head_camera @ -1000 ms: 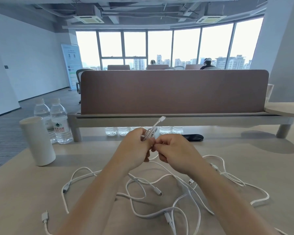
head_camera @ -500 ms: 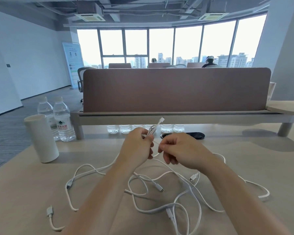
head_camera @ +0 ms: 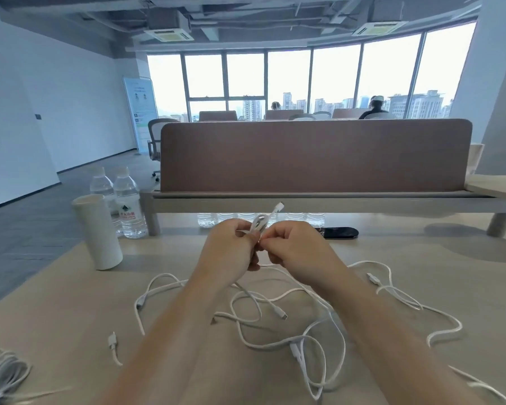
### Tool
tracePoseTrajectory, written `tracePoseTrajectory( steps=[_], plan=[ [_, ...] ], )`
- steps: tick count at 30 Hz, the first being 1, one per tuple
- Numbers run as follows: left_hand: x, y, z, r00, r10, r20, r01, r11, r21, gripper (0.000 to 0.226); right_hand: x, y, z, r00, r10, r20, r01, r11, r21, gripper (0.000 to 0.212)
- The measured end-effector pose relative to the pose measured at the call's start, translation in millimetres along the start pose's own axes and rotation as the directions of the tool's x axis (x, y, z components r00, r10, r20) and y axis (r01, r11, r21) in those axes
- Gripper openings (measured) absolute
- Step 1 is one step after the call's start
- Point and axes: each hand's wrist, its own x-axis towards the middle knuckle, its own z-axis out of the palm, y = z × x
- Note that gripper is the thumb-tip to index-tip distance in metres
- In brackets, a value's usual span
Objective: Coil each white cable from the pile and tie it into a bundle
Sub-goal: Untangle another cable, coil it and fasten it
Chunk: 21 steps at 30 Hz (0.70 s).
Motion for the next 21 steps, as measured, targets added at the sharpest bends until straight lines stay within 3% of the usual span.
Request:
tracePoseTrajectory(
  steps=[5, 11, 15, 18, 21],
  plan=[
    [-30.8, 5.7, -40.4, 0.997, -0.057, -0.055, 0.054, 0.998, -0.045, 0.014, -16.1, -24.7, 22.8, 0.993, -0.089, 0.082, 0.09, 0.996, -0.015, 0.018],
    [-74.0, 11.1, -93.1, 0.982, -0.183, -0.042, 0.174, 0.97, -0.168, 0.017, -27.2, -59.9, 62.1, 0.962, -0.213, 0.17, 0.248, 0.942, -0.227, 0.021],
    [-100.2, 9.2, -123.4, 0.967, -0.235, -0.1, 0.216, 0.962, -0.167, 0.02, -34.0, -75.5, 97.7, 0.944, -0.246, 0.221, 0.316, 0.866, -0.387, 0.026],
    [-116.5, -0.6, -146.2, 0.952, -0.265, -0.156, 0.245, 0.96, -0.135, 0.026, -41.0, -84.9, 129.3, 0.924, -0.275, 0.264, 0.366, 0.836, -0.409, 0.018],
    [-133.4, -12.2, -174.8, 0.941, -0.272, -0.202, 0.264, 0.962, -0.065, 0.026, -49.1, -94.8, 158.8, 0.903, -0.31, 0.297, 0.412, 0.819, -0.4, 0.023]
  ],
)
